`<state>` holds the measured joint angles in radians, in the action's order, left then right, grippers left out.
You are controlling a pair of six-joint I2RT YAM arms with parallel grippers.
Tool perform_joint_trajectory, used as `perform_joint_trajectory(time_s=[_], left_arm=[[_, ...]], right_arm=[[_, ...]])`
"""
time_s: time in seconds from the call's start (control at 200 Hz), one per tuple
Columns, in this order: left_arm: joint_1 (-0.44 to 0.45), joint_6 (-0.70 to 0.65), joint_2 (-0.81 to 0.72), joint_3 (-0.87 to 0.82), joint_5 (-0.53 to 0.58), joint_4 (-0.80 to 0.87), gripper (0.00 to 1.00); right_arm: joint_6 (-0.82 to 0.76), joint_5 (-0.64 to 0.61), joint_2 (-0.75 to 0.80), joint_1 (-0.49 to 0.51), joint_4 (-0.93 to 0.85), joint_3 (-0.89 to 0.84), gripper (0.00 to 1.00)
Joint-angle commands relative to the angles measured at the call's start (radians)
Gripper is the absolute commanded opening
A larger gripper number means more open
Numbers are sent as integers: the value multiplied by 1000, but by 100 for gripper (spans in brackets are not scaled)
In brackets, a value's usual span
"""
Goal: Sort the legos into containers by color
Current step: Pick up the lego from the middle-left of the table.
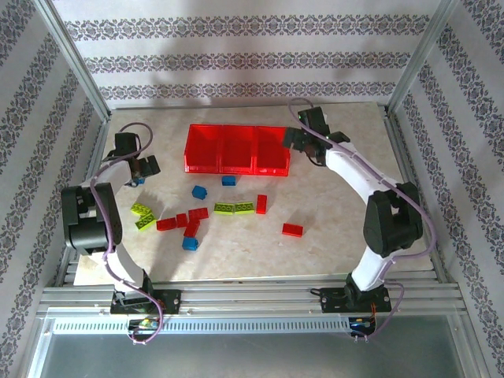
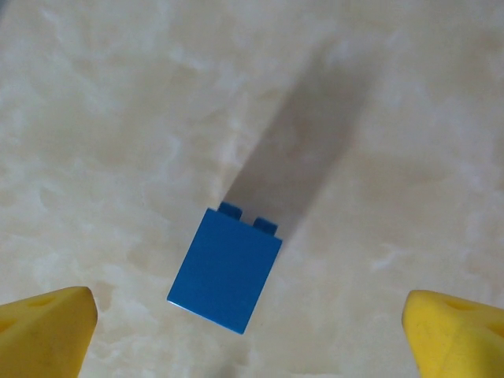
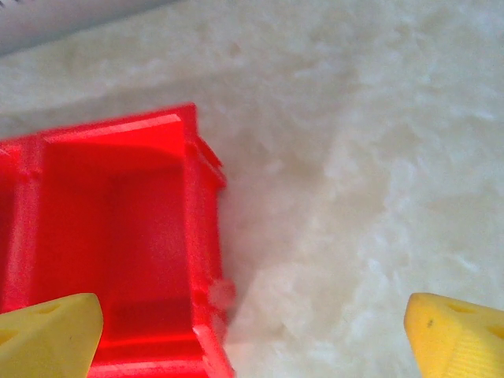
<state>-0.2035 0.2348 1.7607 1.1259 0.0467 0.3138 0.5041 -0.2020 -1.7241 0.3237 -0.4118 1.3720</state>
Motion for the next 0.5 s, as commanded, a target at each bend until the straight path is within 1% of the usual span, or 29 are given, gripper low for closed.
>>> perform_joint_trajectory(time_s=[0.0, 0.225, 0.375, 0.495], left_arm=[[-27, -53, 61, 69, -46, 120, 100], [-61, -57, 150, 126, -64, 122, 99], [-70, -64, 203, 164, -75, 128, 95], [-71, -71, 237, 197, -76, 138, 88]], right_arm=[[45, -70, 79, 12, 14, -96, 98], [87, -137, 218, 26, 34, -235, 98], [97, -179, 288, 29, 32, -287, 98], [90, -211, 322, 29, 21, -301, 98]])
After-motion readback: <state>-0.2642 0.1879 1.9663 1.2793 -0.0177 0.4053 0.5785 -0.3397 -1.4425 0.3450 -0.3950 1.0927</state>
